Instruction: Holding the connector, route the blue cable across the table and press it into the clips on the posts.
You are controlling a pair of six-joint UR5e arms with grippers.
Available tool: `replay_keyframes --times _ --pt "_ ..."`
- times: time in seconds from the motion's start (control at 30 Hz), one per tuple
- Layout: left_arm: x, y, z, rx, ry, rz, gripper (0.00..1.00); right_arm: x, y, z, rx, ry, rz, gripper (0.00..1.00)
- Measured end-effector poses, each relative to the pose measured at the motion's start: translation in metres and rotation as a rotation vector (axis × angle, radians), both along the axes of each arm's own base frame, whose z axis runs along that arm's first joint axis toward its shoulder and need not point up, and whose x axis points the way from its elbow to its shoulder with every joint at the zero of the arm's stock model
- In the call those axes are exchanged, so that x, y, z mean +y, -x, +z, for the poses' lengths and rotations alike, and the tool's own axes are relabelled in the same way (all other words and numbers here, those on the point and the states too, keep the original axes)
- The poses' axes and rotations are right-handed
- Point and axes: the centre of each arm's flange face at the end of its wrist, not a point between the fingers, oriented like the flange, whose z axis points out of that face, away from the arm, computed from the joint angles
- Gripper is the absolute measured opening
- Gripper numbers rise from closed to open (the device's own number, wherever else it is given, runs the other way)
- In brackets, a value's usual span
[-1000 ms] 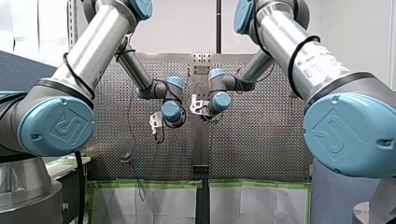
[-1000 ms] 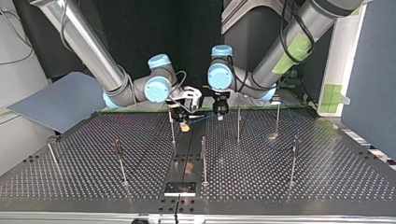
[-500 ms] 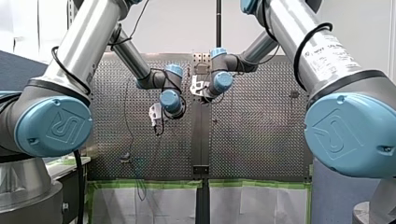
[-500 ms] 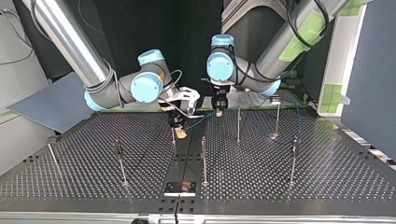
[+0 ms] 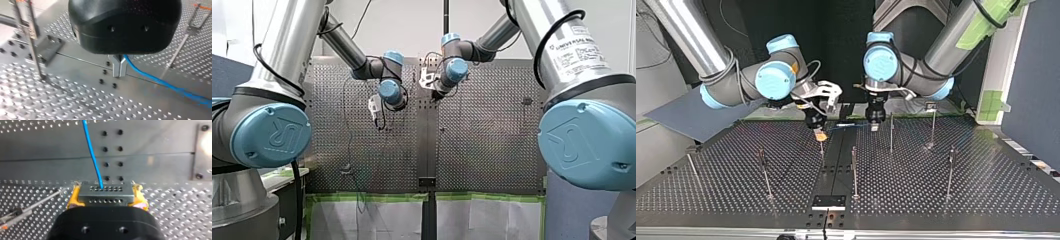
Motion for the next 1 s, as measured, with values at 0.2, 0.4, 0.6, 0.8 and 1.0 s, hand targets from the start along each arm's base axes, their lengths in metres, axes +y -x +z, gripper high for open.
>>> replay_keyframes --times 0.2,0.4,0.6,0.8,1.0 --pt "0.003 0.007 0.029 -0.037 0.003 -0.003 0.00 0.011 0.010 0.029 -0.004 0.012 0.000 0.00" --pt "0.006 0.013 0.070 -0.086 0.021 -0.003 0.00 0.021 0.017 0.061 -0.032 0.051 0.019 0.00" --pt "0.013 0.017 0.109 -0.140 0.043 0.008 0.00 0.031 0.020 0.097 -0.068 0.105 0.053 0.00" --pt "0.017 0.026 0.135 -0.185 0.053 -0.015 0.00 0.032 0.022 0.116 -0.082 0.141 0.061 0.00" --pt "0.016 0.019 0.132 -0.200 0.059 -0.024 0.00 0.016 0.017 0.090 -0.057 0.111 0.053 0.00"
